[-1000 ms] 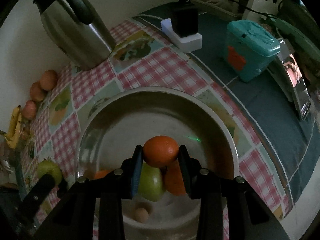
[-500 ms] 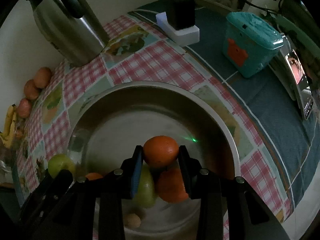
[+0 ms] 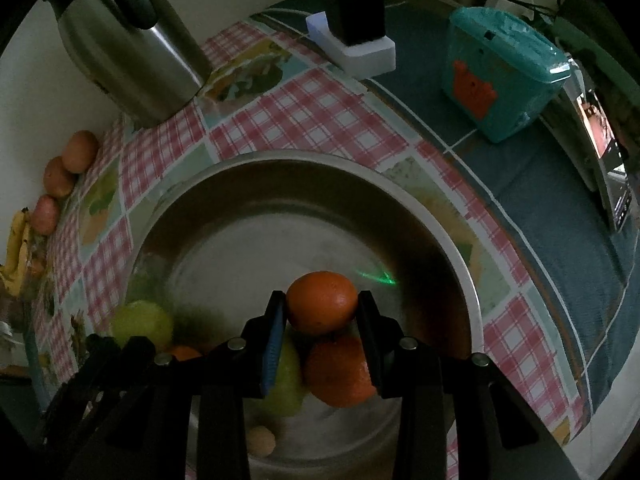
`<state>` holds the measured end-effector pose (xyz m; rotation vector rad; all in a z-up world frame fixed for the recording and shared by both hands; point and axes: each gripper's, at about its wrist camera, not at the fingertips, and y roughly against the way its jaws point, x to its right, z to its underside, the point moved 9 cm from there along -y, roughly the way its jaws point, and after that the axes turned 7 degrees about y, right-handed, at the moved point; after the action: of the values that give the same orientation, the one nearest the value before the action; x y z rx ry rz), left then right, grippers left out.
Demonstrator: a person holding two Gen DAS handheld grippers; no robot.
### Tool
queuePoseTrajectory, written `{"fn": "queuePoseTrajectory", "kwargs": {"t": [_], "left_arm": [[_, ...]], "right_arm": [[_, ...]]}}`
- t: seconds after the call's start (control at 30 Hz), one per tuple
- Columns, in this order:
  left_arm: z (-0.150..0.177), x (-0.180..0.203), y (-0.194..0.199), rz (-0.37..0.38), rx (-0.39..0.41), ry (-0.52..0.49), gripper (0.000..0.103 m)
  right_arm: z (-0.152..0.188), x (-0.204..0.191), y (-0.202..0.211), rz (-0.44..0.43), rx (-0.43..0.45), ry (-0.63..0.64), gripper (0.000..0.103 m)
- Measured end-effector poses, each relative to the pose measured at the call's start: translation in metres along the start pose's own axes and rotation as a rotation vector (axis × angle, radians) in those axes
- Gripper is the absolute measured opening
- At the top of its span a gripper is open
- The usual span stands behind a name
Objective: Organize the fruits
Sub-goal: 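Open the left tool to drop the pear while the right tool releases the orange into the bowl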
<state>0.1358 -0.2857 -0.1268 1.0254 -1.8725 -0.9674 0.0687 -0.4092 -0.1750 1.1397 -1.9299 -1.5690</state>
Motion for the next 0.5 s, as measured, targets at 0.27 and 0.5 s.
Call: {"fn": "queuePoseTrajectory", "kwargs": {"t": [0.27, 0.5], "left_arm": [[0.0, 0.001, 0.002, -0.01, -0.009, -0.007, 0.054], [0.004, -0.02, 0.01, -0.064, -0.074, 0.106, 0.058]], "right_arm": [[-0.002, -0.004, 0.004, -0.002, -0.002, 0.013, 0.042], [-0.002, -0.004, 0.014, 0.035, -0.025, 0.031, 0.046]]}}
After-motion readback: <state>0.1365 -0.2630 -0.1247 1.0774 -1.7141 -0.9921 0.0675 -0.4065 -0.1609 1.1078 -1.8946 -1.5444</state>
